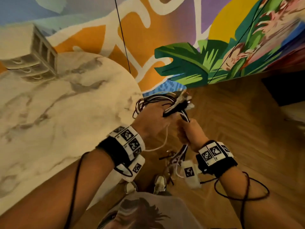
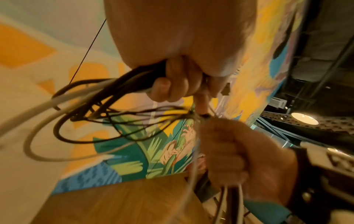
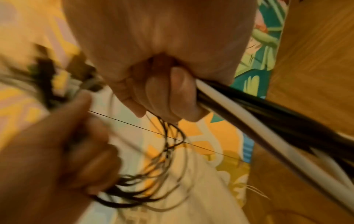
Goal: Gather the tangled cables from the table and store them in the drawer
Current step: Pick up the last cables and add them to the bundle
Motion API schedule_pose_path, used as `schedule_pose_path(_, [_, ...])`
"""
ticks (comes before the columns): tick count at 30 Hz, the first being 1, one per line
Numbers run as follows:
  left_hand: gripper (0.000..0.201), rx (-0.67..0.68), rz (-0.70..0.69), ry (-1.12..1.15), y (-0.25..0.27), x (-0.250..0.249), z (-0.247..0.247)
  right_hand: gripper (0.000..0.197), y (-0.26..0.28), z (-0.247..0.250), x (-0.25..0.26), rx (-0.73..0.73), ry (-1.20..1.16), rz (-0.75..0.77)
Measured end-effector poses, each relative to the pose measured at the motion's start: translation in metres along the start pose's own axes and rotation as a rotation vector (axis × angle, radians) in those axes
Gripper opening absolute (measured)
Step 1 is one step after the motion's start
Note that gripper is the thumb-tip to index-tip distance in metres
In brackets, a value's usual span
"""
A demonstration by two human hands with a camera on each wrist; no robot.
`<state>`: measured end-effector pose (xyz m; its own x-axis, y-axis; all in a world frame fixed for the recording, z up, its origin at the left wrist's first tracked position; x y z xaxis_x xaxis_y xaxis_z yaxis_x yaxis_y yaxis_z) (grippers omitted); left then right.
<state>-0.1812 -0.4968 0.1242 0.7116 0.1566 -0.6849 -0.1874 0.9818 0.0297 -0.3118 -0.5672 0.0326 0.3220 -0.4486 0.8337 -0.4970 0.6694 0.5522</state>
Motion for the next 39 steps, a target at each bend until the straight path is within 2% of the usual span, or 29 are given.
schedule_pose_path(2, [0.021,-0.020,0.049,0.042,-0.002,0.004,-0.009,0.044,0.011,-0.008,0.019,0.033,-0.056,0.013])
schedule_pose_path(4, [0.035,-0.006,0.123,0.117,-0.006,0.006,-0.014,0.042,0.023,-0.014,0.037,0.060,0.028,0.070])
schedule_pose_path(7, [0.055,0.022,0.287,0.224,-0.017,0.003,-0.012,0.043,0.041,-0.030,0.061,0.143,0.163,0.234])
schedule_pose_path(9, [0.048,-0.019,0.325,0.271,-0.024,-0.003,-0.007,0.040,0.044,-0.036,0.068,0.163,0.128,0.309])
schedule_pose_path(11, [0.037,-0.081,0.294,0.280,-0.028,-0.012,-0.003,0.032,0.042,-0.036,0.065,0.156,0.076,0.329])
schedule_pose_path(13, [0.040,-0.155,0.239,0.231,-0.030,-0.021,0.005,0.035,0.033,-0.026,0.040,0.142,0.049,0.281])
schedule_pose_path(17, [0.041,-0.328,0.178,0.214,-0.039,-0.031,0.038,0.045,0.018,0.009,-0.025,0.028,0.218,0.130])
schedule_pose_path(19, [0.044,-0.382,0.137,0.186,-0.041,-0.039,0.058,0.041,0.007,0.026,-0.048,-0.060,0.269,0.053])
schedule_pose_path(24, [0.039,-0.527,0.049,0.244,-0.044,-0.056,0.087,0.031,-0.015,0.057,-0.079,-0.133,0.452,-0.172])
schedule_pose_path(27, [0.038,-0.567,-0.001,0.225,-0.041,-0.062,0.094,0.031,-0.028,0.065,-0.080,-0.036,0.515,-0.348])
schedule_pose_path(29, [0.036,-0.589,-0.007,0.236,-0.039,-0.064,0.099,0.043,-0.036,0.062,-0.078,0.064,0.314,-0.463])
schedule_pose_path(31, [0.036,-0.633,-0.008,0.257,-0.041,-0.064,0.108,0.046,-0.046,0.062,-0.073,0.044,0.257,-0.430])
schedule_pose_path(34, [0.037,-0.663,-0.019,0.246,-0.042,-0.062,0.122,0.036,-0.049,0.069,-0.073,-0.118,0.434,-0.282])
schedule_pose_path(37, [0.037,-0.662,-0.028,0.196,-0.040,-0.059,0.125,0.046,-0.050,0.074,-0.085,-0.142,0.641,-0.320])
schedule_pose_path(39, [0.037,-0.660,-0.031,0.194,-0.038,-0.058,0.124,0.048,-0.054,0.073,-0.085,-0.156,0.655,-0.345])
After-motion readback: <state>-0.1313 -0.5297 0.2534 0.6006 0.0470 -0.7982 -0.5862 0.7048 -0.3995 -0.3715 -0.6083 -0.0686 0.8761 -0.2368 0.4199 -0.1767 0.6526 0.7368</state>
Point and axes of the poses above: each hand's wrist, its own y-axis away from the middle knuckle, its own z-axis out of the back of the hand, x = y × z, the point moved 3 cm from there along -y, towards the middle knuckle, and after that the axes turned 4 degrees about -y, right-handed, at the moved point
